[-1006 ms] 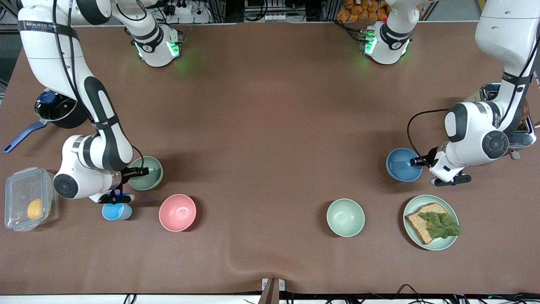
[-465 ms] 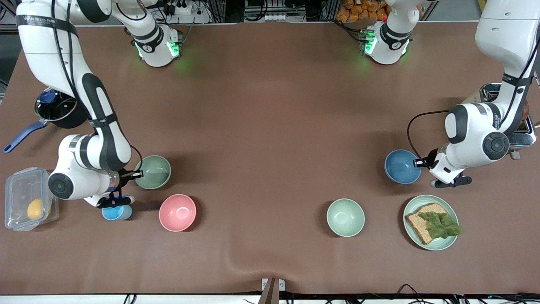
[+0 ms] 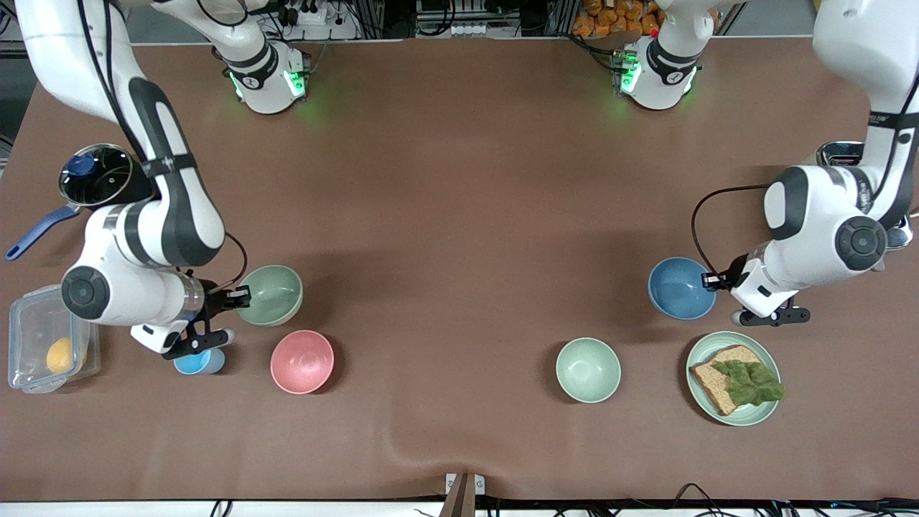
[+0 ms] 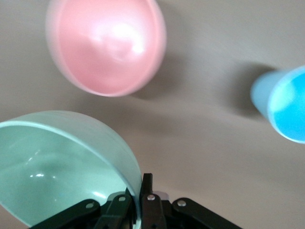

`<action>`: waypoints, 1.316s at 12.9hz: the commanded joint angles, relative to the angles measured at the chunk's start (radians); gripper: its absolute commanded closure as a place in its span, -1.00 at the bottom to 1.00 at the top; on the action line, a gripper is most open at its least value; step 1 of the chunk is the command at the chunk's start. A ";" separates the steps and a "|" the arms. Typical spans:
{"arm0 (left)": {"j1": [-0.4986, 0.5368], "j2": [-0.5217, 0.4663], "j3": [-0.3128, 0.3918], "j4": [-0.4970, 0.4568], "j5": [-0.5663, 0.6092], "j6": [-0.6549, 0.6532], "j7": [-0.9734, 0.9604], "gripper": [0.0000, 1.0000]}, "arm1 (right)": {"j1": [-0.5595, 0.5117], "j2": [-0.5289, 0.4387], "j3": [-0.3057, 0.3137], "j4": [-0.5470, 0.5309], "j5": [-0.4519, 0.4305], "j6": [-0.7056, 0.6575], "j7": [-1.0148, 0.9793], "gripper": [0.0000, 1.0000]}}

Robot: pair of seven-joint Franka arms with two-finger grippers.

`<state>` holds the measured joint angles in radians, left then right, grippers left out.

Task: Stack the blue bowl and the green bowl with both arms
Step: 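Carry the green bowl to the table center with the right gripper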

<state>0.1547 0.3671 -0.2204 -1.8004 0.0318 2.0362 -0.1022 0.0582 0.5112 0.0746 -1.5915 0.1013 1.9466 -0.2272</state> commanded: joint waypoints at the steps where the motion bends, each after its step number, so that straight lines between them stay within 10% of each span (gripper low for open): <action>1: 0.009 -0.019 -0.037 0.120 -0.051 -0.186 -0.008 1.00 | 0.028 -0.019 0.086 0.016 0.008 0.005 0.044 1.00; 11: -0.006 -0.005 -0.096 0.157 -0.096 -0.171 -0.070 1.00 | 0.426 0.199 0.097 0.047 0.153 0.342 0.434 1.00; 17: -0.018 -0.007 -0.099 0.157 -0.096 -0.171 -0.070 1.00 | 0.468 0.306 0.097 0.103 0.152 0.440 0.466 1.00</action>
<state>0.1376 0.3645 -0.3165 -1.6508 -0.0410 1.8630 -0.1607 0.5187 0.7941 0.1761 -1.5351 0.2364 2.3946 0.2222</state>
